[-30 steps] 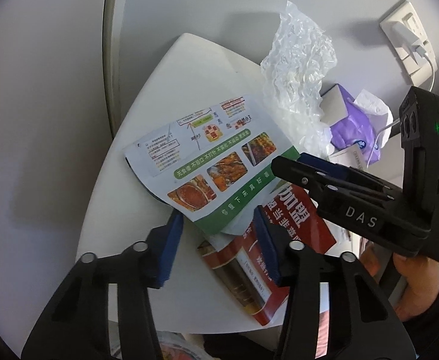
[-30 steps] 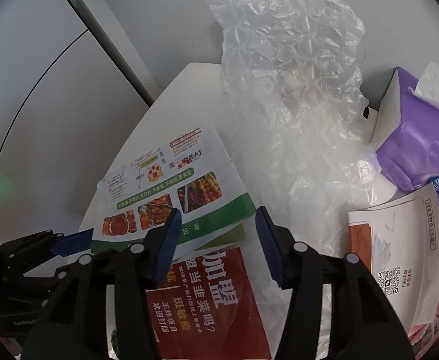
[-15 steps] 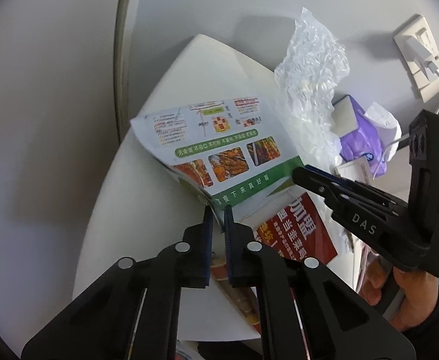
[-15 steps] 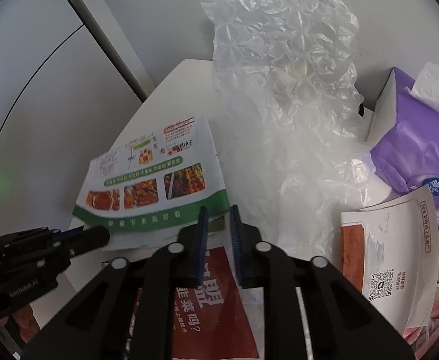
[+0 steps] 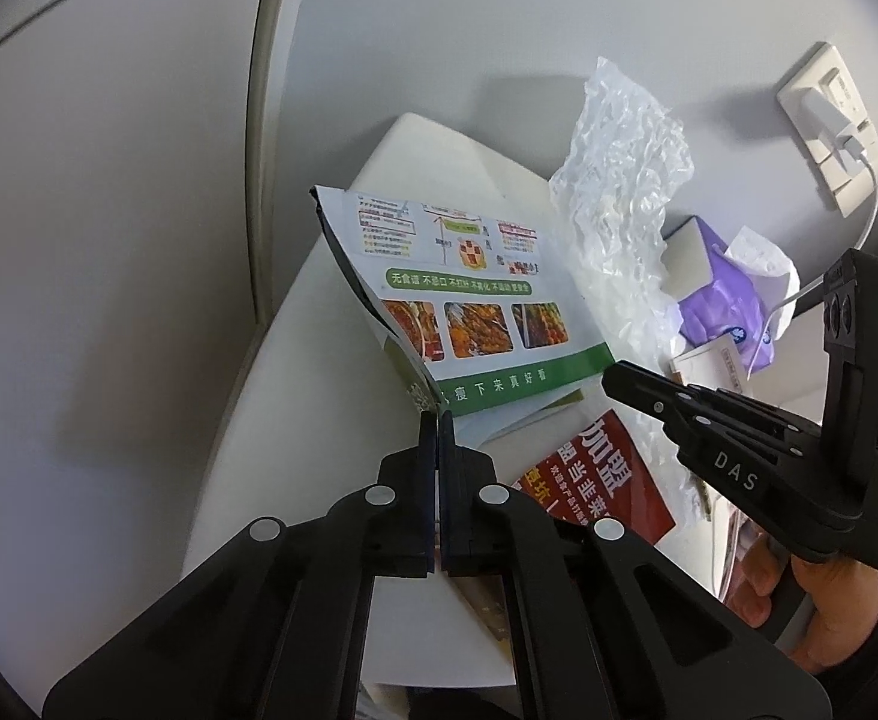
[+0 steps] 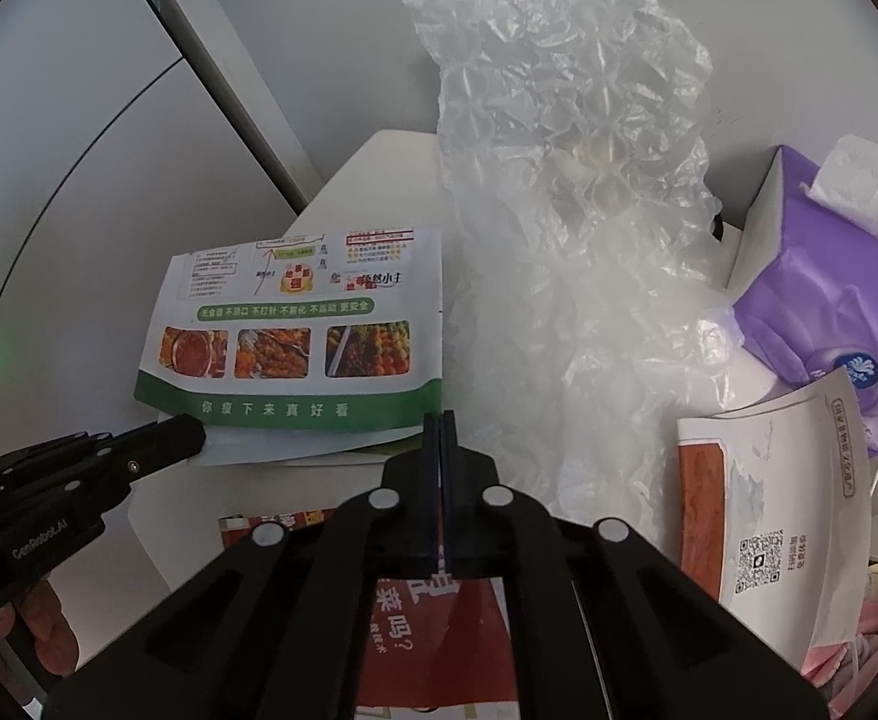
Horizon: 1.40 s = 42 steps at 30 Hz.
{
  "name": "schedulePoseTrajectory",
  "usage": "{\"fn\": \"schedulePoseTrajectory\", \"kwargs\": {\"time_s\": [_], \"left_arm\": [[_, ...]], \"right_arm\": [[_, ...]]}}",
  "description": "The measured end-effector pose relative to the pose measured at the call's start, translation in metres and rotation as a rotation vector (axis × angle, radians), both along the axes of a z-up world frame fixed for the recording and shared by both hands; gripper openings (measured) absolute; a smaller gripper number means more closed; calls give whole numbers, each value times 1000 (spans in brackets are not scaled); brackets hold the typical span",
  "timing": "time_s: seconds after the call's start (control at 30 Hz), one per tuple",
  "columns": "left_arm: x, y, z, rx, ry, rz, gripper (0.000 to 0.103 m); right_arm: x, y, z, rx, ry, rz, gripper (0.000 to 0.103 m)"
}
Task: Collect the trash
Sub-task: 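Lift the green-edged flyer with the left gripper and carry it over the wastebasket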
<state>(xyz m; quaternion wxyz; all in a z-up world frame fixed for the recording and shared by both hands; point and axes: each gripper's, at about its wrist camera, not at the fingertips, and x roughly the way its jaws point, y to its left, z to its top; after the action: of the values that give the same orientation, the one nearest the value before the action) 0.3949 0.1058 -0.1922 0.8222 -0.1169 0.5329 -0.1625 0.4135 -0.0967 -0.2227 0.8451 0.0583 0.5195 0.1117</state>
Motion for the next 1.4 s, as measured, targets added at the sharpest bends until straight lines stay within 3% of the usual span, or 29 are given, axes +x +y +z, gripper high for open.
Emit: {"fn": "schedulePoseTrajectory", "kwargs": {"time_s": [0.4, 0.73, 1.0, 1.4], "left_arm": [[-16, -1, 44, -2, -61, -13, 0], [-53, 24, 80, 8, -104, -7, 0], [-94, 54, 91, 21, -120, 4, 0], [-164, 106, 85, 56, -67, 48, 0]], "right_arm": [[-8, 8, 13, -1, -34, -2, 3], [-29, 21, 32, 15, -56, 12, 3], [-61, 45, 36, 19, -46, 38, 3], [-124, 96, 21, 4, 24, 140, 3]]}}
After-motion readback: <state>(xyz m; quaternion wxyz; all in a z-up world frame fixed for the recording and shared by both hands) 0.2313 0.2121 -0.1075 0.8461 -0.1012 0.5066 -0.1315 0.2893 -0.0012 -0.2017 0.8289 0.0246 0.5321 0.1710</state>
